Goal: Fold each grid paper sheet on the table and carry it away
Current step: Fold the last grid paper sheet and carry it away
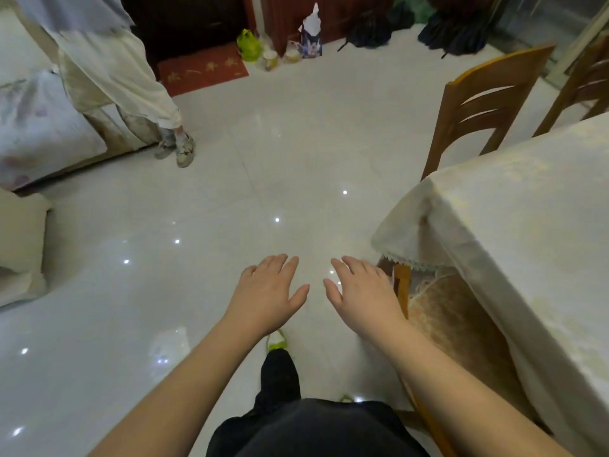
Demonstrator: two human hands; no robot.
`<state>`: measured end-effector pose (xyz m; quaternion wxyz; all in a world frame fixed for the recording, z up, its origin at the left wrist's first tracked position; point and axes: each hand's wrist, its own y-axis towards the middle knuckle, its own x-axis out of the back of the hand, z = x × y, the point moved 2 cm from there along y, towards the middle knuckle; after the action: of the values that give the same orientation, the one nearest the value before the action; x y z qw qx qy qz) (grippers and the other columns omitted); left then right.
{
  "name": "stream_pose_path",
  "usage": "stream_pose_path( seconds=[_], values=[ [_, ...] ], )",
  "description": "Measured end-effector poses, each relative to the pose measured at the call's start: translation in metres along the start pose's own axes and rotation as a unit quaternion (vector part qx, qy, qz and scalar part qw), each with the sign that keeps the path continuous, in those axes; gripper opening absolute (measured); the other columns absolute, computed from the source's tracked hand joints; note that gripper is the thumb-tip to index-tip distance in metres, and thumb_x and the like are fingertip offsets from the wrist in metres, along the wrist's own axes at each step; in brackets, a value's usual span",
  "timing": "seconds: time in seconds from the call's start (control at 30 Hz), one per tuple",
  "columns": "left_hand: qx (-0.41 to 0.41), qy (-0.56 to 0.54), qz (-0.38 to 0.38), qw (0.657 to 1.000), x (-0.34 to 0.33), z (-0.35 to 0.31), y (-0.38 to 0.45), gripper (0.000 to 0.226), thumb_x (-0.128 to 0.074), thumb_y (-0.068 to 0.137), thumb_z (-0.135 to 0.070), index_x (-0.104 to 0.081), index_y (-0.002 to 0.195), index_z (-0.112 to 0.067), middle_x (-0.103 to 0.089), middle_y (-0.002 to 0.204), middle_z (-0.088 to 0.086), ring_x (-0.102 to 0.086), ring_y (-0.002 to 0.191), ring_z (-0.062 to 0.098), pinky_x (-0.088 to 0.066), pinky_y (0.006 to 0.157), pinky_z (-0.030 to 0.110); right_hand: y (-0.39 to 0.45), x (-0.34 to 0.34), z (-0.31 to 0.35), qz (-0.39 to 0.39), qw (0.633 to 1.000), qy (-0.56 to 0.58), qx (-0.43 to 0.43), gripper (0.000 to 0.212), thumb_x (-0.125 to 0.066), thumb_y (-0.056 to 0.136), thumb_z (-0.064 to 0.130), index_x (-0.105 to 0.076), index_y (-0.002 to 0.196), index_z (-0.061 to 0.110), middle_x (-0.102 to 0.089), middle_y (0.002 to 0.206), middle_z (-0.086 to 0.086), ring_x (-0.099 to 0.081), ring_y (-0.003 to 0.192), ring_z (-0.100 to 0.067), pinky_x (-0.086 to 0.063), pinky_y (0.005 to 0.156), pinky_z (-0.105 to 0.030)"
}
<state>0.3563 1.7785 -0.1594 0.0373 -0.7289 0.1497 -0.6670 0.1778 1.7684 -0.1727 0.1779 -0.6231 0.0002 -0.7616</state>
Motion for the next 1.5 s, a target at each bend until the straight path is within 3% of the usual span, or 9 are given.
stream_pose_path(
  seconds=[0.3,0.53,0.83,1.13,1.33,1.5],
  values=[
    [-0.069,0.012,0.009,0.998,0.022,0.074,0.115,0.066,-0.025,0.096,-0.059,-0.021,0.152,-0.023,-0.027,0.158,0.001,-0.024,0.144,0.018,-0.025,0.112,0.04,0.121,0.022,0.032,0.008,0.999,-0.022,-0.032,0.052,-0.027,0.1,0.047,-0.035,0.146,0.022,-0.042,0.148,0.0,-0.04,0.133,-0.021,-0.03,0.107,-0.036],
    [-0.139,0.026,0.015,0.99,0.052,0.091,0.201,0.066,-0.024,0.097,-0.059,-0.018,0.153,-0.024,-0.027,0.157,0.0,-0.025,0.143,0.017,-0.026,0.112,0.039,0.184,0.044,0.029,0.01,0.996,-0.005,-0.087,0.055,-0.024,0.101,0.049,-0.028,0.149,0.023,-0.038,0.151,-0.001,-0.037,0.136,-0.021,-0.028,0.111,-0.037],
    [-0.213,0.042,0.047,0.975,0.07,0.053,0.342,0.067,-0.026,0.096,-0.058,-0.019,0.153,-0.024,-0.038,0.151,0.0,-0.038,0.136,0.019,-0.034,0.106,0.038,0.28,0.057,-0.059,0.007,0.985,0.033,-0.169,0.057,-0.024,0.1,0.051,-0.026,0.15,0.024,-0.035,0.154,-0.002,-0.036,0.138,-0.022,-0.029,0.113,-0.039],
    [-0.238,0.098,0.058,0.965,0.127,0.015,0.485,0.065,-0.027,0.097,-0.058,-0.021,0.152,-0.024,-0.04,0.149,-0.001,-0.04,0.132,0.019,-0.037,0.101,0.038,0.399,0.111,-0.137,0.0,0.982,0.059,-0.179,0.055,-0.026,0.1,0.049,-0.028,0.149,0.023,-0.039,0.15,-0.003,-0.042,0.132,-0.025,-0.032,0.107,-0.039],
    [-0.21,0.042,0.038,0.976,0.157,0.017,0.589,0.063,-0.032,0.096,-0.056,-0.024,0.151,-0.026,-0.038,0.151,-0.002,-0.038,0.135,0.018,-0.037,0.103,0.037,0.462,0.146,-0.178,-0.01,0.983,0.04,-0.179,0.051,-0.027,0.101,0.044,-0.031,0.147,0.022,-0.044,0.146,-0.003,-0.046,0.127,-0.024,-0.036,0.104,-0.038],
    [-0.258,0.036,0.061,0.964,0.16,0.013,0.668,0.064,-0.033,0.096,-0.057,-0.023,0.152,-0.026,-0.035,0.153,-0.003,-0.034,0.138,0.017,-0.035,0.106,0.036,0.52,0.158,-0.22,-0.004,0.976,0.044,-0.212,0.052,-0.026,0.101,0.046,-0.03,0.148,0.023,-0.042,0.148,-0.002,-0.044,0.13,-0.023,-0.035,0.105,-0.037]
  ],
)
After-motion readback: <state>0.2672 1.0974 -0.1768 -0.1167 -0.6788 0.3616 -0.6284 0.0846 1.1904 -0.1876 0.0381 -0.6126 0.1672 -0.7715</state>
